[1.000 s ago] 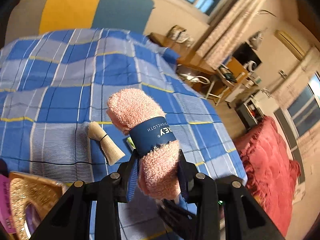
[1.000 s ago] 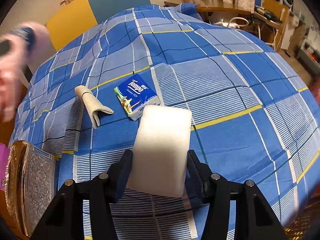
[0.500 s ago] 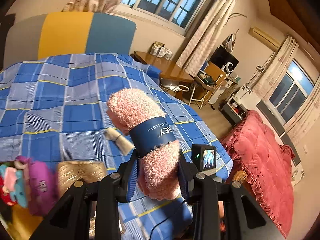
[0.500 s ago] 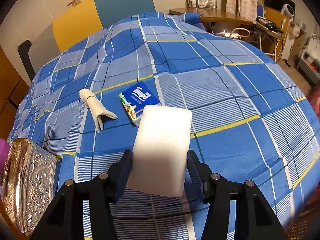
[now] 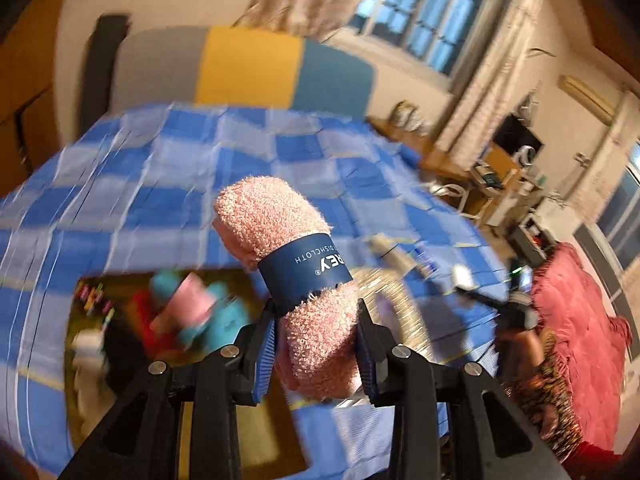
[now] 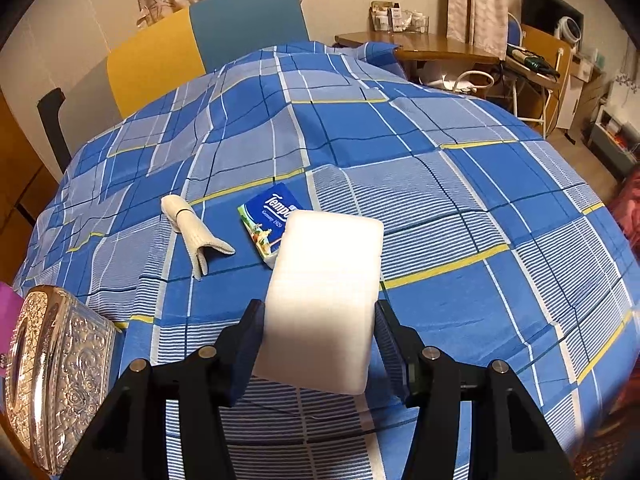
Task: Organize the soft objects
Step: 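Carry the pink towel into the gold tray and open the left gripper while the right holds the pad, then carry the white pad into the gold tray and open the right gripper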
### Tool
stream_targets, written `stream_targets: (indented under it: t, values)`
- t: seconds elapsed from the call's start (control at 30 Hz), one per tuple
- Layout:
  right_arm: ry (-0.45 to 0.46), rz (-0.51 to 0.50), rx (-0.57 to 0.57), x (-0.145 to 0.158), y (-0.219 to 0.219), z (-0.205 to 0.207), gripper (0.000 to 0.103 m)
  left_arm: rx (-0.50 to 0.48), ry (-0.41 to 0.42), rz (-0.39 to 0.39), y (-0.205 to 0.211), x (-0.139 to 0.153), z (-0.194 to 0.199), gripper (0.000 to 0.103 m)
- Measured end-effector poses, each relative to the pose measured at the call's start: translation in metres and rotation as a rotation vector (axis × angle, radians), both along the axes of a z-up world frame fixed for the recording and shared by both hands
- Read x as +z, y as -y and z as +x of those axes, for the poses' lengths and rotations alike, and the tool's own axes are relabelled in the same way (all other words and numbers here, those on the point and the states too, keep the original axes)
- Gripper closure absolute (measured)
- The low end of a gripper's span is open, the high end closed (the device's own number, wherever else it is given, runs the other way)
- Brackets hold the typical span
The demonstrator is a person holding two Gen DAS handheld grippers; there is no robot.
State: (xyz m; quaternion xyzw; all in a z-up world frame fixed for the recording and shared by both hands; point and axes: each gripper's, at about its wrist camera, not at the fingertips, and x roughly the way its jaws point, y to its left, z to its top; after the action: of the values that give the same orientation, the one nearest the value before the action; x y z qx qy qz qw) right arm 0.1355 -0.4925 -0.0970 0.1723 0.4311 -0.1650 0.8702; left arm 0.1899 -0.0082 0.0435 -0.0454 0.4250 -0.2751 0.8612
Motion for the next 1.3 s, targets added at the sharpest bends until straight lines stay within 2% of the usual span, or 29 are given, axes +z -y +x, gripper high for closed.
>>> stream_targets:
  t: [0.13,0.33,0.53,0.7,0.77,1.0,1.17,1.3]
  values:
    - [0.004,-0.005,-0.007,0.000,0.001,0.000,0.048,0.057,-0.084,0.035,-0.036,-0.043,-0.003,0.068]
    - [0.021,-0.013,-0.014,0.002,0.002,-0.001,0.048,0.097,-0.200,0.070,-0.068,-0.103,-0.009,0.068]
    - [0.053,-0.025,-0.043,0.007,0.006,-0.005,0.048,0.131,-0.263,0.125,-0.087,-0.138,-0.008,0.068]
    - [0.073,-0.035,-0.059,0.010,0.009,-0.007,0.048,0.187,-0.273,0.203,-0.103,-0.152,-0.005,0.063]
    - [0.089,-0.056,-0.060,0.013,0.007,-0.008,0.048,0.208,-0.269,0.210,-0.111,-0.153,-0.009,0.063]
    - [0.223,-0.184,-0.026,0.037,-0.014,-0.018,0.048,0.281,-0.206,0.109,-0.129,-0.138,-0.034,0.063]
    - [0.251,-0.157,-0.014,0.053,-0.029,-0.024,0.048,0.314,-0.154,0.058,-0.132,-0.129,-0.052,0.063]
    - [0.304,-0.190,0.045,0.083,-0.057,-0.032,0.048,0.311,-0.130,0.036,-0.122,-0.127,-0.053,0.063]
